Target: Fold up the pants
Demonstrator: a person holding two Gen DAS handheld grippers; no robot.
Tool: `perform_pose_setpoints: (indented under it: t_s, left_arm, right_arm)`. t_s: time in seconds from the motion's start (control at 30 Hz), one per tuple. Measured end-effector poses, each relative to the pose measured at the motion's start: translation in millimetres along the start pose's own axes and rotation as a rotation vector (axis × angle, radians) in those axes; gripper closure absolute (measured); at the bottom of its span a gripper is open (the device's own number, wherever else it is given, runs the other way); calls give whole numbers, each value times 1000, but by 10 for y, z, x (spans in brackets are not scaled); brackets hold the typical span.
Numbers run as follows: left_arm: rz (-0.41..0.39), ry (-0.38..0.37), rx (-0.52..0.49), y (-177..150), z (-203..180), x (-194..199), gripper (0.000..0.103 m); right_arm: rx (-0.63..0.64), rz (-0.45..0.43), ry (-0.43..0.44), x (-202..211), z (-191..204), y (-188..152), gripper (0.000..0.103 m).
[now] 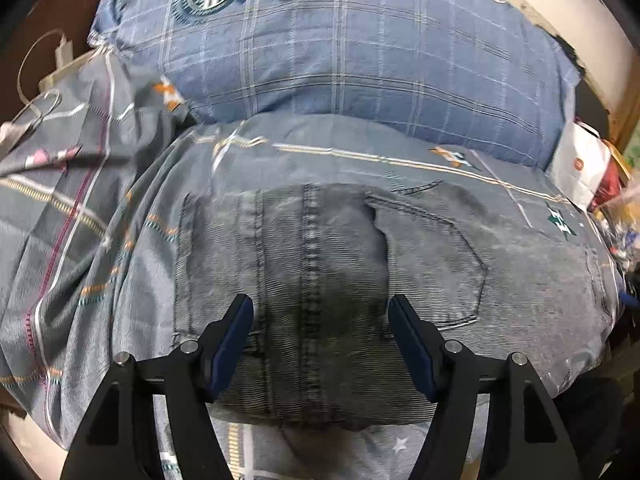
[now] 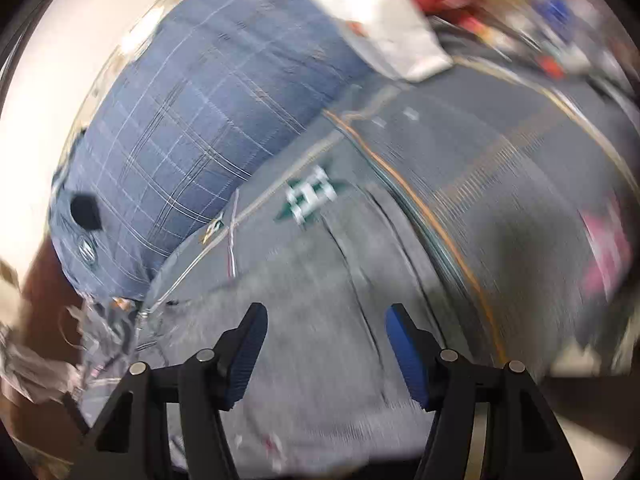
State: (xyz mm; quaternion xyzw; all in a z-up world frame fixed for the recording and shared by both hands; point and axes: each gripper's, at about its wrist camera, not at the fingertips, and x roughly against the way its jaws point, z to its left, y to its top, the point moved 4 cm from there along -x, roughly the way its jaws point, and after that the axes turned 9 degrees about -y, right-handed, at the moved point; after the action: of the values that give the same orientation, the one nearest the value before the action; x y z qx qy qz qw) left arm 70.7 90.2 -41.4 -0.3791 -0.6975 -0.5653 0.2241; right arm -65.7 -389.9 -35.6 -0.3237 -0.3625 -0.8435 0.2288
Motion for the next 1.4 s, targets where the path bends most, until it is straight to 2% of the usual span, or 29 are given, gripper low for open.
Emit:
perform_pose_setpoints:
  t_s: [0.1,0.23,0.27,0.33,0.4,0.47,0.53,0.57,0.6,0.63,0.7,0.8,0.87,0.9,0.97,1.07,1.17,1.27,1.33,1.4]
  left_arm:
    - [35,0,-13,-8,-22,-156,32]
    - [76,-3,-8,-48,-63,-275,32]
    - [79,4,-14,-51,-73,-283,32]
    - [76,10,-25,-53,-114,-254,32]
    - [73,23,-38,-41,-110,-245,32]
    - [70,43,-50,-34,-88,-252,32]
    - [81,57,-53,-48,-36,-326,32]
    - [94,56,-51,-62,-16,-379,32]
    - [98,55,-45,-73,4,-426,31]
    - [91,60,-46,-70,5,-424,30]
    - [88,63,-48,-59,-6,-376,30]
    - [62,50,-60,-30,-41,-279,30]
    - [42,69,-87,-15,-67,-253,30]
    - [46,78,-103,-17,-73,-270,30]
    - [66,92,-108,-34,-55,-314,30]
    - [77,85,-83,-78,14,-341,30]
    - [78,75,-74,-86,51,-353,30]
    - [79,78,-84,-66,50,-373,29]
    - [75,79,-85,-56,59,-388,28]
    - [69,82,-86,-62,69,-402,26]
  right_arm:
    - [-109,31,25,-23,-419,-275,37]
    - [-193,98,51,-324,-647,-382,40]
    - [-193,93,44,-391,-644,-370,44]
    - [-187,88,-9,-554,-641,-315,62]
    - [-189,60,-59,-532,-684,-310,86]
    - [-119,6,-109,-430,-582,-279,88]
    - [-37,-45,-163,-376,-476,-248,88]
    - [13,-27,-221,-496,-481,-255,88]
    - [14,22,-231,-623,-523,-278,87]
    - [9,18,-223,-640,-536,-260,88]
    - [42,8,-229,-509,-468,-201,78]
    - [93,-70,-326,-168,-367,-63,75]
    - [133,-109,-311,-95,-138,68,71]
    - [184,-98,-287,-147,30,131,63]
    - [288,-102,-303,-307,337,298,58]
    - [345,-101,-381,-679,474,670,58]
    - [334,-23,-354,-1076,447,906,59]
    - [368,4,-343,-1195,449,891,103]
    - [407,-36,-373,-1129,509,905,103]
    - [410,-115,-387,-987,554,958,103]
